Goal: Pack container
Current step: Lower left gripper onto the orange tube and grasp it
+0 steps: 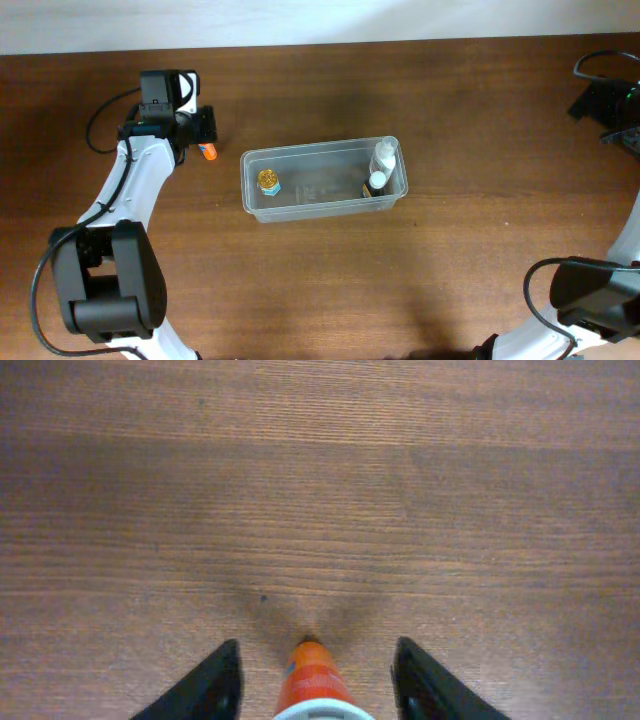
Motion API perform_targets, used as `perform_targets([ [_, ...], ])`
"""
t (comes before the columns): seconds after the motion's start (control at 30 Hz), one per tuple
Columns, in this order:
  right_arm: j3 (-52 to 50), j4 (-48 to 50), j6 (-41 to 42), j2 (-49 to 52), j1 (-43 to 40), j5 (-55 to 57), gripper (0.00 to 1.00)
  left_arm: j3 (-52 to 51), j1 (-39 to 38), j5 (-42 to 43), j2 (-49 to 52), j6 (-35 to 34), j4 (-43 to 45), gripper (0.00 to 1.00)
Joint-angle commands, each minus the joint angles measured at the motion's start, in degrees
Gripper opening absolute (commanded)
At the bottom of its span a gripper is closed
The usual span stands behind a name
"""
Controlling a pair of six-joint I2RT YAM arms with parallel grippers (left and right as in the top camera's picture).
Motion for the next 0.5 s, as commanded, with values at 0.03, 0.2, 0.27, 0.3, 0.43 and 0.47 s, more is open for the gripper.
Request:
perform_targets([
  [0.03, 0.9, 0.0, 0.3, -0.8, -0.1, 0.1, 0.98, -0.2, 0.0, -0.2, 0.4, 0.3, -0.7, 0.30],
  [0.2, 0.9, 0.0, 0.3, -0.8, -0.1, 0.1, 0.98, -0.2, 0.0, -0.2, 0.4, 0.3, -1.0, 0.25],
  [0.27, 0.9, 0.0, 0.3, -0.8, -0.1, 0.1, 0.98, -0.2, 0.0, -0.2, 0.2, 0.3, -1.5, 0.26],
  [0.3, 0.9, 0.0, 0.3, -0.8, -0.1, 0.1, 0.98, 0.0, 0.0, -0.2, -0.1, 0.3, -1.9, 0.26],
  [0.43, 0.9, 0.0, 0.3, -0.8, -0.1, 0.1, 0.98, 0.6, -0.2, -0.2, -2.4, 0.3, -3.8, 0.25],
  [0.47, 0.9, 0.0, 0.3, -0.8, -0.1, 0.1, 0.98, 0.8, -0.2, -0.2, -3.3, 0.3, -4.3, 0.25],
])
